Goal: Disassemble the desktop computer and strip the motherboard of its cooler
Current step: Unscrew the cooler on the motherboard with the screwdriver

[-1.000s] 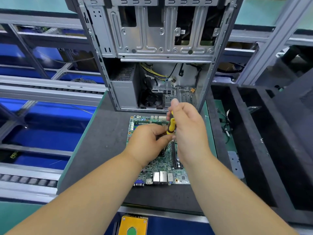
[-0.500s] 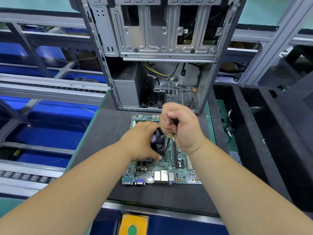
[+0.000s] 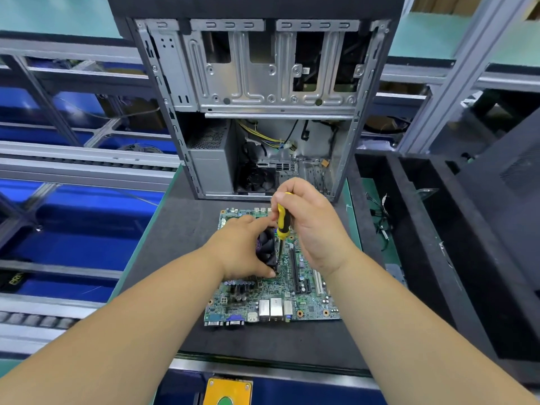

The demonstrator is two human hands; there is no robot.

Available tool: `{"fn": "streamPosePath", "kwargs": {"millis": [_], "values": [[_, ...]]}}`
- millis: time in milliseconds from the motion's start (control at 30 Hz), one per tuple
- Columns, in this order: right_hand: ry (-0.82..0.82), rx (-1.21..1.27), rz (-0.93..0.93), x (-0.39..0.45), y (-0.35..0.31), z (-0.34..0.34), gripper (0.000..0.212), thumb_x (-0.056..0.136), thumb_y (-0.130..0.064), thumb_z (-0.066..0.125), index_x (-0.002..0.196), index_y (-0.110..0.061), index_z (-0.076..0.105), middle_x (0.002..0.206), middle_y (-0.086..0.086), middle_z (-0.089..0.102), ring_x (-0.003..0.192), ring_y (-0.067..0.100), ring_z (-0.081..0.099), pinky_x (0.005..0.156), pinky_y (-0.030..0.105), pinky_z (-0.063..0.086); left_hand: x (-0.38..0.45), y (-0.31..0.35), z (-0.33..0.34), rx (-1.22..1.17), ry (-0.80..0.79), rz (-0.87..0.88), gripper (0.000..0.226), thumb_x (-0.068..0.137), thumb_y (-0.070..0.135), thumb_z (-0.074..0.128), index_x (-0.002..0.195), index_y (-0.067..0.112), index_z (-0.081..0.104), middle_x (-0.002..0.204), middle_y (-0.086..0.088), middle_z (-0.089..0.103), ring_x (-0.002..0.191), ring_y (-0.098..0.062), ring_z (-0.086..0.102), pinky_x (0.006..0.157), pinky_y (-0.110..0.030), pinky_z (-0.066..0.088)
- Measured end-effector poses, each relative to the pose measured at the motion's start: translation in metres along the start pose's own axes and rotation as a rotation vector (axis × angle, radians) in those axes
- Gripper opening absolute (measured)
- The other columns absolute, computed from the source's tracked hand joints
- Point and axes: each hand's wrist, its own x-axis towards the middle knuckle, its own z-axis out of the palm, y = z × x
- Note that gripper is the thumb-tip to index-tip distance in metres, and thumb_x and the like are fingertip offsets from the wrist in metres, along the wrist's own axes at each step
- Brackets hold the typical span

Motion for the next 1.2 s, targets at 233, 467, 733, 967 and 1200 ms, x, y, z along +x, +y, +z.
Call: {"fn": "streamPosePath", "kwargs": {"millis": [233, 467, 733, 967, 1200], "values": [[0.078, 0.128, -0.094, -0.013, 0.008, -0.003, 0.021, 0.094, -0.027, 0.047, 0.086, -0.011, 0.057, 0.074, 0.003, 0.051, 0.07, 0.017, 0.046, 0.069, 0.027, 0.04, -0.001, 0.004, 0.007, 0.006, -0.007, -0.013, 0.096, 0.058, 0.058, 0.081, 0.136, 0.045, 0.027, 0.106, 0.008, 0.035, 0.115, -0.025, 0.035, 0.095, -0.039, 0.042], [-0.002, 0.119, -0.084, -0.012, 0.006, 0.011, 0.017, 0.092, -0.023, 0.041, 0.084, -0.009, 0.045, 0.061, 0.0, 0.038, 0.057, 0.014, 0.033, 0.057, 0.026, 0.029, -0.007, 0.007, 0.019, 0.074, 0.077, -0.007, 0.092, 0.054, 0.081, 0.058, 0.129, 0.039, 0.028, 0.118, 0.006, 0.036, 0.112, -0.018, 0.03, 0.1, -0.034, 0.033], [0.104, 0.069, -0.024, -0.018, 0.006, 0.012, 0.022, 0.09, -0.034, 0.053, 0.088, -0.013, 0.057, 0.082, 0.002, 0.055, 0.074, 0.013, 0.05, 0.066, 0.025, 0.041, -0.007, 0.007, 0.031, 0.125, 0.207, 0.002, 0.083, 0.054, 0.081, 0.053, 0.12, 0.04, 0.023, 0.124, 0.006, 0.041, 0.116, -0.021, 0.035, 0.102, -0.037, 0.034], [0.19, 0.164, -0.101, -0.02, 0.019, 0.032, 0.047, 0.1, -0.039, 0.034, 0.066, -0.013, 0.055, 0.054, -0.001, 0.04, 0.053, 0.014, 0.033, 0.051, 0.022, 0.03, -0.007, 0.006, 0.034, 0.102, 0.25, 0.013, 0.063, 0.055, 0.075, 0.049, 0.103, 0.035, 0.04, 0.111, 0.007, 0.043, 0.11, -0.02, 0.039, 0.092, -0.036, 0.038], [0.005, 0.113, -0.049, -0.015, 0.008, 0.023, 0.017, 0.092, -0.027, 0.049, 0.079, -0.016, 0.043, 0.067, 0.005, 0.044, 0.06, 0.014, 0.036, 0.056, 0.022, 0.032, -0.005, 0.011, 0.024, 0.267, 0.088, 0.01, 0.084, 0.058, 0.088, 0.043, 0.121, 0.033, 0.046, 0.127, 0.003, 0.036, 0.122, -0.026, 0.033, 0.115, -0.054, 0.013]]}}
